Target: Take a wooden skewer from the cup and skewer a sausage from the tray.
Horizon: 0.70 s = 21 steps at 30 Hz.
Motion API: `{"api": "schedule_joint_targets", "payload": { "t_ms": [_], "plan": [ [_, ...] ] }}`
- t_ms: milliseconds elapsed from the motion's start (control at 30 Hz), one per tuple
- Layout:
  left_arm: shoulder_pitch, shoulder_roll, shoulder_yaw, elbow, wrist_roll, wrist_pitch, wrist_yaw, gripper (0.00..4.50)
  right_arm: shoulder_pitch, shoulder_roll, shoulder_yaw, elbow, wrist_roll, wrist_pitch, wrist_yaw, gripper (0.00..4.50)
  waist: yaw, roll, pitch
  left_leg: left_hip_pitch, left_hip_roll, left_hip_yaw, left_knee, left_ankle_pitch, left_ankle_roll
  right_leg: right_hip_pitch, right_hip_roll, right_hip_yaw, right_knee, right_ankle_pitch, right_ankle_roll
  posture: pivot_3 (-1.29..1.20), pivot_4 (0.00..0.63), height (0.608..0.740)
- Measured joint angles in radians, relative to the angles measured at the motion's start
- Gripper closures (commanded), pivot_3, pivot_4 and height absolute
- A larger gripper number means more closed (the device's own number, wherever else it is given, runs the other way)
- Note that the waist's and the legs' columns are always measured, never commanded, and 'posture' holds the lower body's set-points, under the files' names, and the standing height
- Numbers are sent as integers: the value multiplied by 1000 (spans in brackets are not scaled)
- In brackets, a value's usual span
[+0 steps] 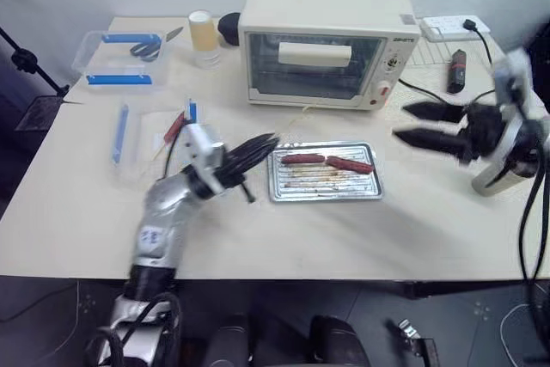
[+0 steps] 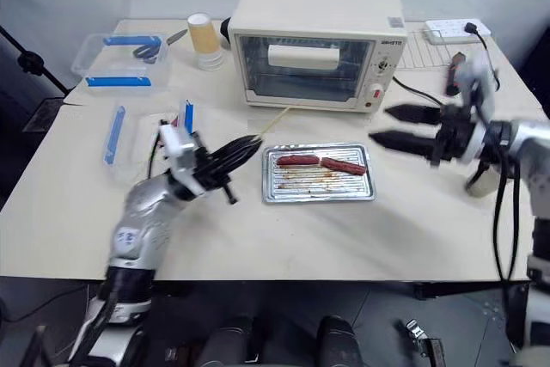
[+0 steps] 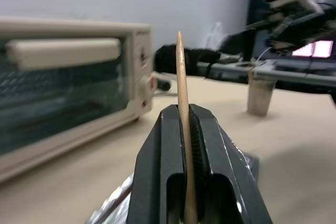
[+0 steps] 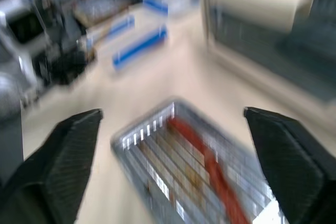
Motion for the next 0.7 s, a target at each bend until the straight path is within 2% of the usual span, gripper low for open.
{"api": "schedule_joint_targets", "payload": {
  "t_ms": [100,167,400,500,667,700],
  "plan": [
    [100,92,63,-95,-34,44,-9,4500,83,-50,72,46,-137,-241,114,36,-1,0,0,1,0,0,0,0,0,0,0,0,0,0,0,0,150,740],
    [169,139,117,-121,-45,66,-8,4500,101,-51,85,83,-180,-311,140,36,-2,0,0,1,0,0,0,0,0,0,0,1,0,0,0,0,150,740],
    [398,202,241,-226,-83,102,-6,4500,137,-32,100,102,-203,-324,148,36,2,0,0,2,1,-1,0,0,0,2,0,0,-1,0,0,0,150,740],
    [425,209,261,-245,-87,109,-4,4500,77,-4,125,117,-234,-324,127,36,1,0,0,2,1,-1,0,0,0,2,0,1,-1,0,-1,0,150,740],
    [442,222,268,-249,-87,112,-13,4500,-108,52,228,185,-323,-281,91,36,-6,0,0,3,1,0,-1,-1,-1,2,1,1,-1,0,-1,0,150,740],
    [450,224,272,-248,-87,112,-19,4500,-165,100,259,240,-360,-276,65,36,-8,0,0,3,1,0,-1,-1,-1,2,1,0,-1,0,-1,0,150,740]
  ]
}}
